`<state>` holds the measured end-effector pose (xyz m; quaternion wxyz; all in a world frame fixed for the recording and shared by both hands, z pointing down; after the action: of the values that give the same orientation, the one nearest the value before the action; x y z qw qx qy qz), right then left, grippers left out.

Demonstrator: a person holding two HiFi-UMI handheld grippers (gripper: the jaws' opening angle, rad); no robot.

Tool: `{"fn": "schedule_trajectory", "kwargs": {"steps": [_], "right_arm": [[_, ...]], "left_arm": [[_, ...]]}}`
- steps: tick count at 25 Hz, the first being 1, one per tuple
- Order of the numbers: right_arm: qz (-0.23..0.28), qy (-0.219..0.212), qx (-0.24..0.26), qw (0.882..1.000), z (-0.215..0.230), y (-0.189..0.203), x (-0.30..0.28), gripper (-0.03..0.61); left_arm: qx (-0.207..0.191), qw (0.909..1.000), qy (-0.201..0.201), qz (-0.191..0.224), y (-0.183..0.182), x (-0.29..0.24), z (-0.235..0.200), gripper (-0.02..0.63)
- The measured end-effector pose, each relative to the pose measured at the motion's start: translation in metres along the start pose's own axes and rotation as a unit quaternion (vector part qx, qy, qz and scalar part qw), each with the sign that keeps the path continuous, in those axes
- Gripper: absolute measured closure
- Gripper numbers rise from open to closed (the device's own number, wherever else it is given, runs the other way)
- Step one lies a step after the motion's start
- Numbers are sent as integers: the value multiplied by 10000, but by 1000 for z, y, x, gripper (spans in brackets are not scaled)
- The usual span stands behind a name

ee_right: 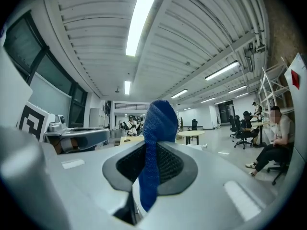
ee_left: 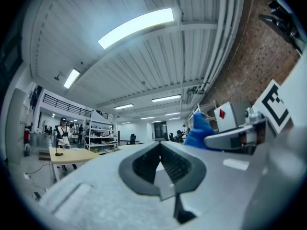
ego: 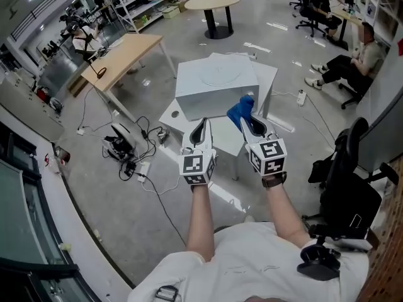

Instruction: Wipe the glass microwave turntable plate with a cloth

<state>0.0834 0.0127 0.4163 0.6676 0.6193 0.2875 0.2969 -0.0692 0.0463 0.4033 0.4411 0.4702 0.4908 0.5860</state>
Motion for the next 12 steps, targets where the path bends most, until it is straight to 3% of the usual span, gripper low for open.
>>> {"fn": "schedule_trajectory", "kwargs": {"steps": [7, 12], "right_arm": [[-142, -180, -91, 9997, 28, 14, -46, 522], [-359, 47, -22, 9993, 60, 23, -94, 522]], "left_arm": [[77, 9997, -67, -239, 24, -54, -16, 612], [126, 9993, 161, -312, 33, -112, -36, 612]]}}
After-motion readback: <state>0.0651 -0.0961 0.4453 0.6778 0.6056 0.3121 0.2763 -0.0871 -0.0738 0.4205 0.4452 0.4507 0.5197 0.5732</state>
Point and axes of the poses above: the fingertips, and each gripper's own axes: x backward along the fingers, z to its right, y out of its underside, the point moved 4 cm from there along x, backward along the fingers, and after that the axes turned 2 degrees about -y, right-handed, at the moved point
